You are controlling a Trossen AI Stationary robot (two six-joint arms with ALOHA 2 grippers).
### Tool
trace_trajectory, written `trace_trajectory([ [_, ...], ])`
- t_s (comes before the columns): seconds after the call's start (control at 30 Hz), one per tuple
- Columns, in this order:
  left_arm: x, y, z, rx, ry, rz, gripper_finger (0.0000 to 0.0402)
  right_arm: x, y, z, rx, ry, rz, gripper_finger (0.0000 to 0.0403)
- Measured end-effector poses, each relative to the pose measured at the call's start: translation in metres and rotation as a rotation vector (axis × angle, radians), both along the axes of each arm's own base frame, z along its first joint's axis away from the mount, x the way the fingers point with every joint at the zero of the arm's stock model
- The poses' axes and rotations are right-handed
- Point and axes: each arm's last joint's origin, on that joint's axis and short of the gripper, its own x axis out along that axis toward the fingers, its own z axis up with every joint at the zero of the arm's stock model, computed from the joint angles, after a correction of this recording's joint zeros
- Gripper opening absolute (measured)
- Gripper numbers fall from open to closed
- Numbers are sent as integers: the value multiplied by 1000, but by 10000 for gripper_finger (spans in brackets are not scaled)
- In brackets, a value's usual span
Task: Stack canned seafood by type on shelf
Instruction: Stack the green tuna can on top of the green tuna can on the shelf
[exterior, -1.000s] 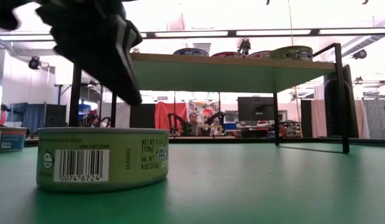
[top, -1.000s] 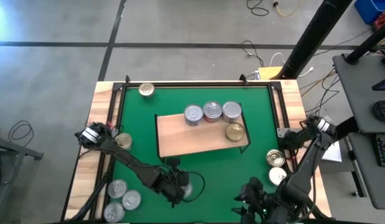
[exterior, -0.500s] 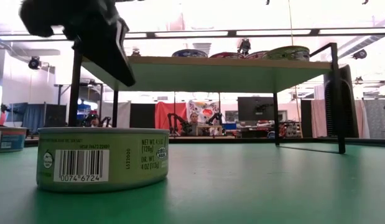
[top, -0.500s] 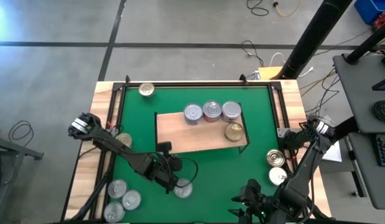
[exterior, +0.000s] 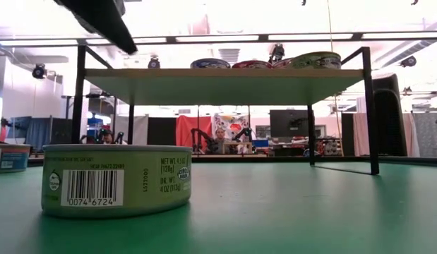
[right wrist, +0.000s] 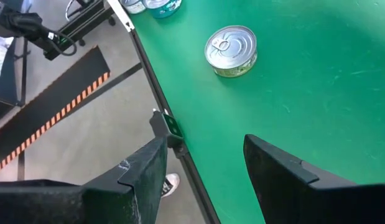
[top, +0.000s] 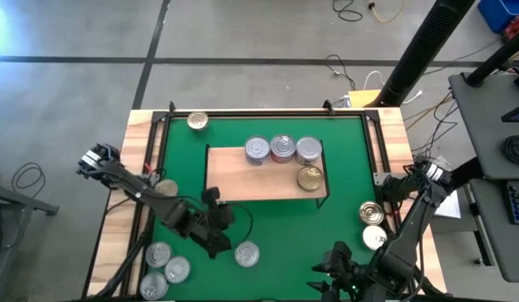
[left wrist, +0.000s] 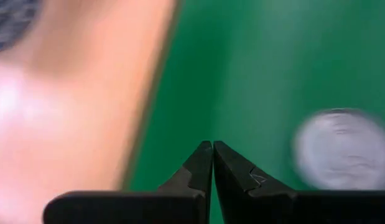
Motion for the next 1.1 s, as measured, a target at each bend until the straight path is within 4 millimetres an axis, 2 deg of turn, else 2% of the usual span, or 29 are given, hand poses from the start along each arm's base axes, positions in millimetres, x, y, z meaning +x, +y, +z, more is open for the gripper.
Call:
trace_trajectory([
  [0.1,0,-16,-3,-96,49,-56,0,0,0,0,-6,0,5,206],
  [0.27,-9,-52,-26,-165,159,-130,0,0,0,0,-11,1,10,206],
  [0.43,-20,-82,-49,-201,207,-107,0,0,1,-1,-12,22,44,206],
  [0.6,-17,-103,-68,-226,240,-94,0,0,0,-1,-23,32,64,206],
  [0.77,-3,-113,-92,-213,304,-82,0,0,0,-1,-22,32,63,206],
  [0.9,11,-111,-110,-168,340,-75,0,0,0,-1,-18,32,59,206],
  [1.1,34,-99,-115,-121,364,-124,0,0,-4,-3,-78,57,80,197],
])
